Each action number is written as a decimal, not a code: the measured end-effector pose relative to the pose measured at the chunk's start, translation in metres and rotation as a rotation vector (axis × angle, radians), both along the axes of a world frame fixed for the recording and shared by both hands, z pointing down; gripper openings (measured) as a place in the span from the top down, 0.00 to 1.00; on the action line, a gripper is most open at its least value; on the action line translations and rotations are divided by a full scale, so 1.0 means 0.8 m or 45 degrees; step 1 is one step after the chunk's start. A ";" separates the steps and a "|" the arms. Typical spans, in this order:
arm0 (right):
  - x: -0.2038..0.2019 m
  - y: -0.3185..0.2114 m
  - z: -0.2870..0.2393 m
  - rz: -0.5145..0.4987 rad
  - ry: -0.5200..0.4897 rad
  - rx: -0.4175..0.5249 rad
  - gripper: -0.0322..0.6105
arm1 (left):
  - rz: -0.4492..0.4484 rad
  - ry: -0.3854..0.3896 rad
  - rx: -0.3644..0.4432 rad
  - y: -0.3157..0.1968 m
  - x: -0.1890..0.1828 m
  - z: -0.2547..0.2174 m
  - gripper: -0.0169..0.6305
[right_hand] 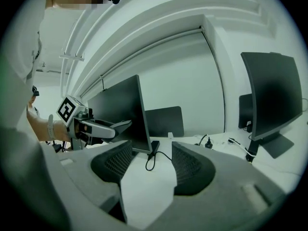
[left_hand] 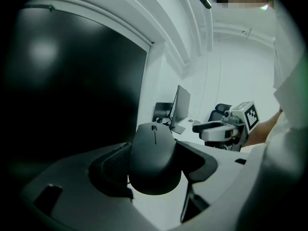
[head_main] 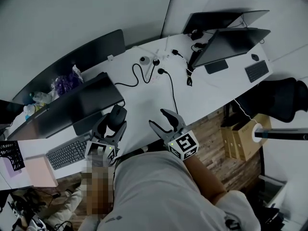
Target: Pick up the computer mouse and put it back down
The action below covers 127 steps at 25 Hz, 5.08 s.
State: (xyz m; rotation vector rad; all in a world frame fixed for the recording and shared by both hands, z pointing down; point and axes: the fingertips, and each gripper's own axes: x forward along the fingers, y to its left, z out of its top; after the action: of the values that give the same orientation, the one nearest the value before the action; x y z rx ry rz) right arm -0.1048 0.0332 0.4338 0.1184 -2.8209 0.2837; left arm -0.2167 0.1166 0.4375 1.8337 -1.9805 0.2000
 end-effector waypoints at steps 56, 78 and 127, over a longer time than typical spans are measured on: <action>0.267 -0.151 0.082 0.813 0.268 -0.212 0.55 | 0.572 -0.032 -0.581 -0.270 0.130 0.265 0.54; 0.292 -0.156 0.089 0.869 0.306 -0.235 0.55 | 0.651 -0.126 -0.683 -0.278 0.147 0.306 0.53; 0.082 -0.002 0.031 0.263 0.115 -0.069 0.55 | 0.263 -0.014 -0.213 -0.065 0.051 0.085 0.52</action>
State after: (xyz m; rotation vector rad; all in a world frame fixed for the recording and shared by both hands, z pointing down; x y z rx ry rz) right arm -0.0391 0.0317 0.4583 0.4018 -2.7113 0.3903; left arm -0.1759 0.0648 0.5058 1.9279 -1.7231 0.4254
